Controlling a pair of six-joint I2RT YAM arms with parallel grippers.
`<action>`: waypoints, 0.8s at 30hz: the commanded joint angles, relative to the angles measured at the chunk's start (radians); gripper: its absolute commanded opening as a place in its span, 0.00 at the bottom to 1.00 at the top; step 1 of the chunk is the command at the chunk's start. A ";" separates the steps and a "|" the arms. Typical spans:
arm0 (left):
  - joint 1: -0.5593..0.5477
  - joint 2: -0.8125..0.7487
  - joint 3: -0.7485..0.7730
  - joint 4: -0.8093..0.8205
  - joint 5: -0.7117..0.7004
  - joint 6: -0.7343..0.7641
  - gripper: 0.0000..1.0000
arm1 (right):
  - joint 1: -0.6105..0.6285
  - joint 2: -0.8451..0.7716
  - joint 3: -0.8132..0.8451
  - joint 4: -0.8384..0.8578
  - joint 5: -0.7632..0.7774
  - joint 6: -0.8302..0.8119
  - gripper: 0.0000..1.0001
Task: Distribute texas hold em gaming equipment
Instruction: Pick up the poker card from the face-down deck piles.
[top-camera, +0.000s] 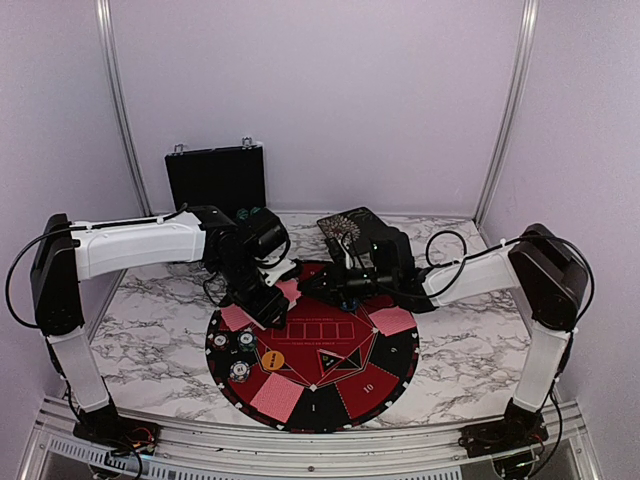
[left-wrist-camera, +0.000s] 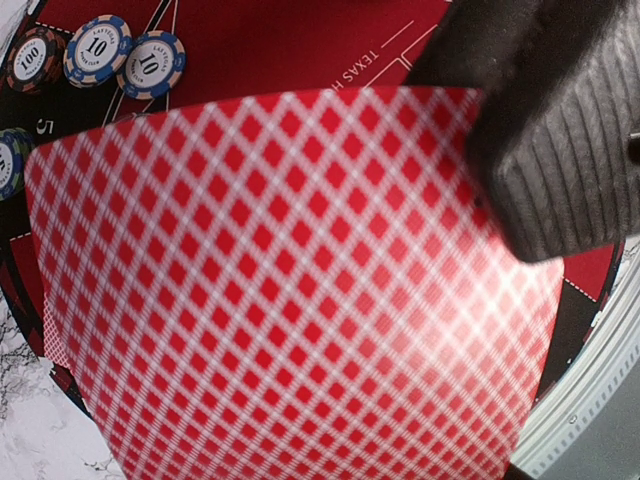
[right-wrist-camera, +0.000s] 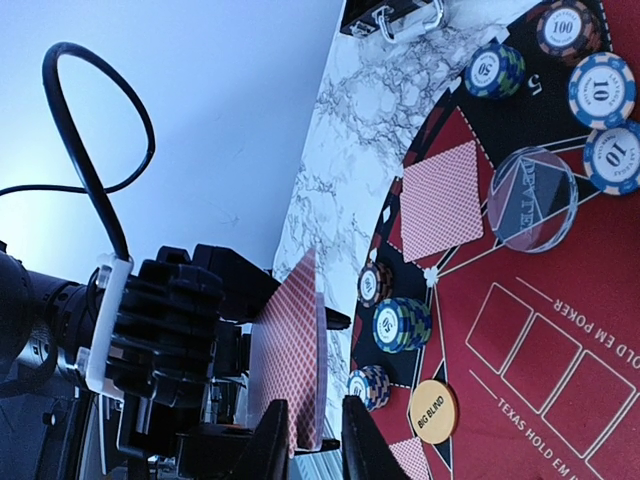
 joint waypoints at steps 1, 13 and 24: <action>0.002 -0.027 -0.003 -0.018 -0.006 0.012 0.39 | 0.000 -0.042 -0.004 -0.007 0.004 -0.010 0.19; 0.003 -0.025 0.002 -0.018 -0.005 0.011 0.39 | 0.001 -0.048 0.004 -0.023 0.015 -0.018 0.20; 0.004 -0.035 -0.004 -0.018 -0.011 0.010 0.39 | 0.001 -0.033 0.031 -0.051 0.020 -0.029 0.14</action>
